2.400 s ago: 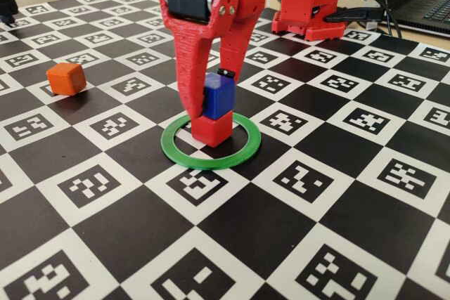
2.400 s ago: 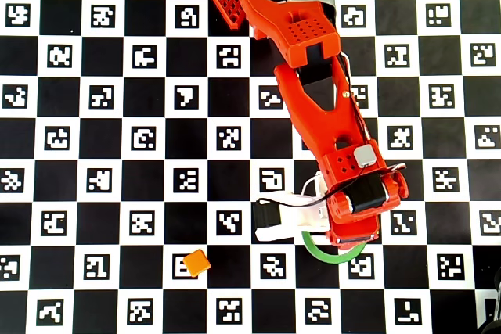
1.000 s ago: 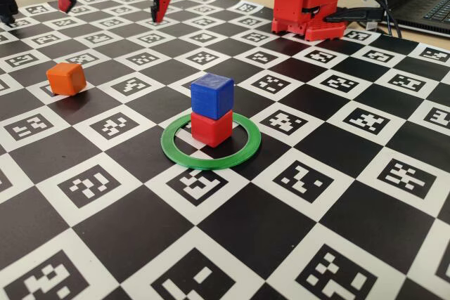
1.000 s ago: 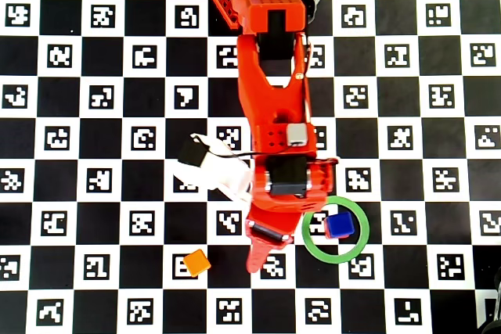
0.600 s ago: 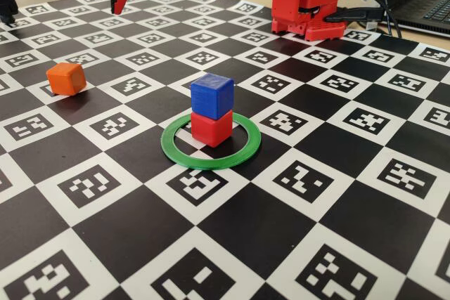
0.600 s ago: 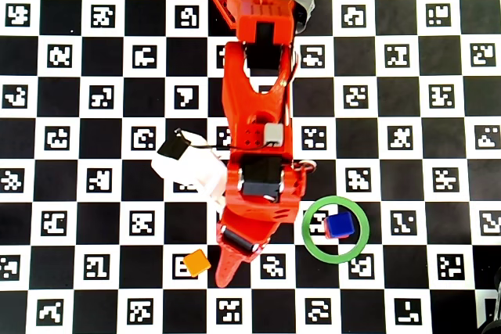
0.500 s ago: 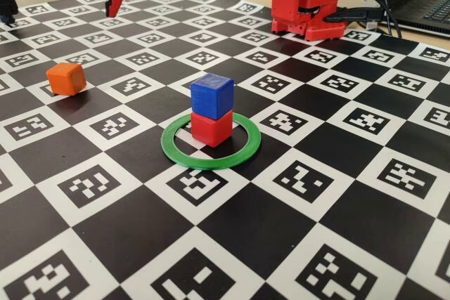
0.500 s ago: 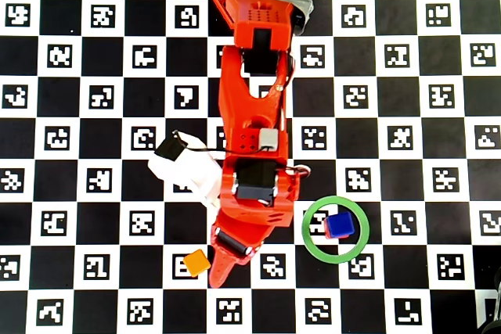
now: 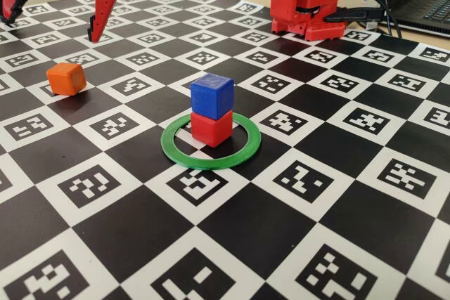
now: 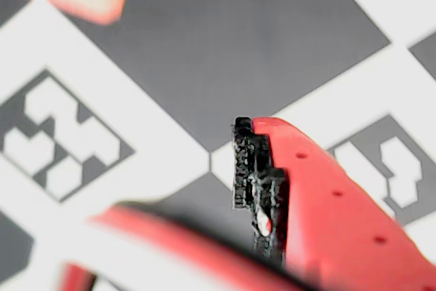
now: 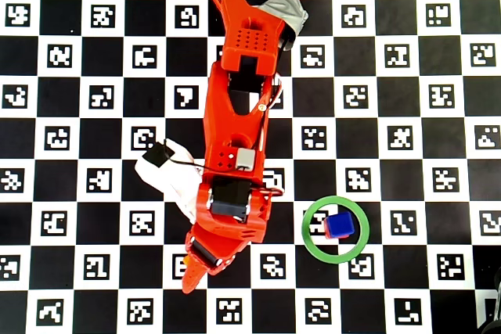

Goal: Grab the red cube then put it in the green circle then put the blue cube on top and finally the orange cube on top

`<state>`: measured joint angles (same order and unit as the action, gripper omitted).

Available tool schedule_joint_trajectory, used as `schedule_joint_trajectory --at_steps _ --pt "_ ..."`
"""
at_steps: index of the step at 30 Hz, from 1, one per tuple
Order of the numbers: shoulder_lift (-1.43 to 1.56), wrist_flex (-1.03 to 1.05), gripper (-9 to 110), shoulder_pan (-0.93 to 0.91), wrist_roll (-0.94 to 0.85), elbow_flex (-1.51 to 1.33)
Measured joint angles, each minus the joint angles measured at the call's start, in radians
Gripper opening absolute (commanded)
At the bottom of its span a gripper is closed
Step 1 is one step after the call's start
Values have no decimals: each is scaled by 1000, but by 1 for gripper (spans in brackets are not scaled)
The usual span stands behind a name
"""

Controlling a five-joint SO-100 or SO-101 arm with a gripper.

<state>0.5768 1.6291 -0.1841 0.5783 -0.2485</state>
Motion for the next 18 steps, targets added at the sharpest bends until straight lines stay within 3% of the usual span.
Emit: schedule_joint_trajectory --at_steps 18 --pt "-110 -49 47 -31 14 37"
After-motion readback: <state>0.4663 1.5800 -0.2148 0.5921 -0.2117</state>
